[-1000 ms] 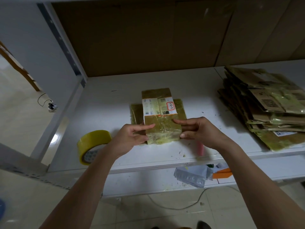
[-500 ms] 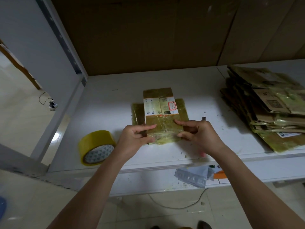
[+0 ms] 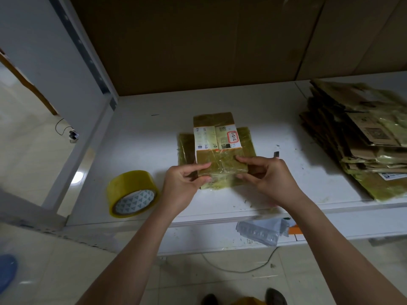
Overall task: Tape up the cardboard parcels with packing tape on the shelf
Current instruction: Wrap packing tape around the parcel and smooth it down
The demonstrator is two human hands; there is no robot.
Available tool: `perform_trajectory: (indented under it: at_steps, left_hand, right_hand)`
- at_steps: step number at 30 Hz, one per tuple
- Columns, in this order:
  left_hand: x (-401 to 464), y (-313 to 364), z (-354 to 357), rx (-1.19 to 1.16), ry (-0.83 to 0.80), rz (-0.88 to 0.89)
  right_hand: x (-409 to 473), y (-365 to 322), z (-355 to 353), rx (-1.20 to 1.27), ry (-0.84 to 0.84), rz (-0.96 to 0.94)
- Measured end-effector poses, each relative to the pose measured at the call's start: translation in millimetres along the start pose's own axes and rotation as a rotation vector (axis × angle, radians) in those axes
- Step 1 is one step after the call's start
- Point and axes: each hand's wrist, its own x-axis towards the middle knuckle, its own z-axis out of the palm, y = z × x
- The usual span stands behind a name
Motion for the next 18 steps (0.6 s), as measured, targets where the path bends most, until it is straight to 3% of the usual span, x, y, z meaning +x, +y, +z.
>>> perform_trajectory:
  at_steps: [12, 18]
  left_hand:
    - [-1.3, 2.5, -3.4, 0.025, -0.017, -0.001]
    - [-2.8, 3.9, -2.4, 0.005, -0.021, -0.01]
  right_hand:
    - [0.6, 12.5, -18.6, 0.087, -0.25, 0.044]
    - [0.7, 8.0, -13.6, 0.187, -0.142, 0.047]
